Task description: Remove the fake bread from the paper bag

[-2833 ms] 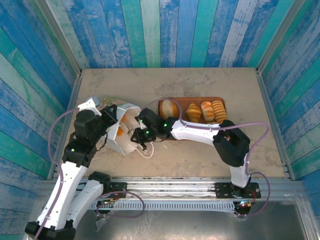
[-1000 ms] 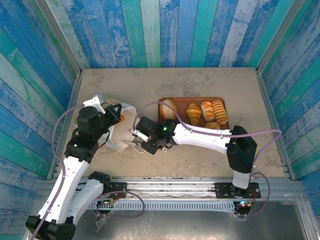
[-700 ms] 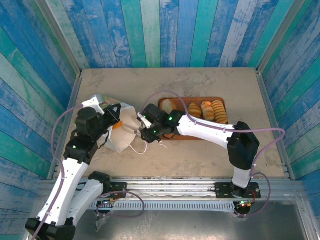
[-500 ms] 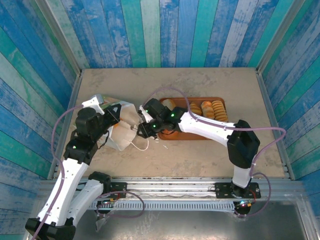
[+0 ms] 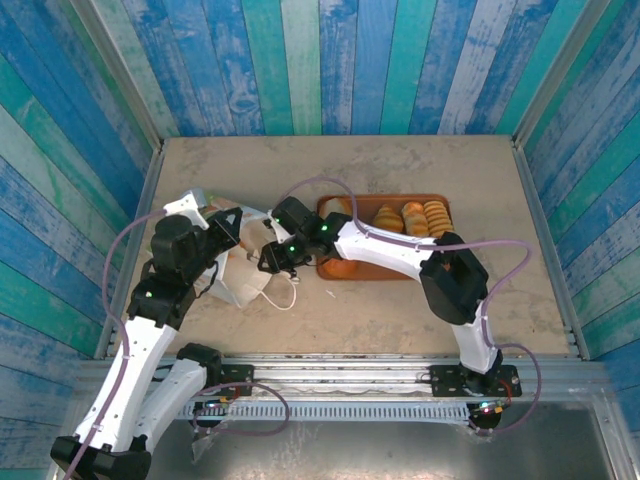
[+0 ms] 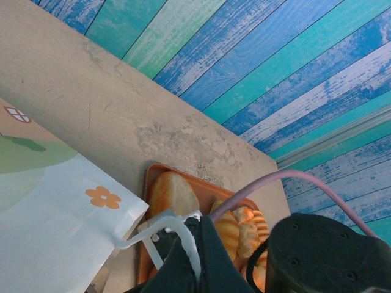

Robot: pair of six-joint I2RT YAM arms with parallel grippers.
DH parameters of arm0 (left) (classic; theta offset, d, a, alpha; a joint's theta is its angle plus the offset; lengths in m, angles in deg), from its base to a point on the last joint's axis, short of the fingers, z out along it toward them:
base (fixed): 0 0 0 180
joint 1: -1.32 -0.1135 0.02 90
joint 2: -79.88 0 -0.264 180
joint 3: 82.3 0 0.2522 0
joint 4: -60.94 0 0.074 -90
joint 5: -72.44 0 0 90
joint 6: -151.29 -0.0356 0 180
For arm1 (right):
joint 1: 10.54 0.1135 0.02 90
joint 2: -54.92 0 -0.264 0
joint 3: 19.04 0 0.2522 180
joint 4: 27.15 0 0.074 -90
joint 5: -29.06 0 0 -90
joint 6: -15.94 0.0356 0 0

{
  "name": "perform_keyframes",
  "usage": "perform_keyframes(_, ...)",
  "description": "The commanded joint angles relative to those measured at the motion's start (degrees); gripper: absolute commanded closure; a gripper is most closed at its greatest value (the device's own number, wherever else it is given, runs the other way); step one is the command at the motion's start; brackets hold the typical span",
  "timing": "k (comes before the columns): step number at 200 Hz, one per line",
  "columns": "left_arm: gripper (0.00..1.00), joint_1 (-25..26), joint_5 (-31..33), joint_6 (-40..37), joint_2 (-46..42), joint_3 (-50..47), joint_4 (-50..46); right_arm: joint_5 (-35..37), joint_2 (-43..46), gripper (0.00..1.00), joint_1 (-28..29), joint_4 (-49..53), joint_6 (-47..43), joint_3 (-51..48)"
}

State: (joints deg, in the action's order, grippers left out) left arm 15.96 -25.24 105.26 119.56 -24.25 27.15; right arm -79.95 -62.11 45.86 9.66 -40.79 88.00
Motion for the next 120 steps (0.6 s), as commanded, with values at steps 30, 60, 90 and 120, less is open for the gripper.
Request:
perform_keyframes(30,1.00,0.0,-0.1,-0.3,-0.2,0.4,2.1,-6.2,-1.1,0.48,0.3,-1.0,-0.9,1.8)
perform_keyframes(60,1.00,0.0,-0.2,0.0,0.1,0.1,2.4,-6.1,-0.4,0.62,0.3,-0.9,-2.8,0.8)
perform_keyframes(90,1.00,0.1,0.2,0.0,0.1,0.4,2.1,-2.6,3.2,0.69,0.5,-0.7,-5.8,-0.9)
perform_keyframes(120,1.00,0.0,1.2,-0.2,-0.2,0.6,1.6,9.7,9.9,0.71,2.0,0.9,-13.6,-4.2)
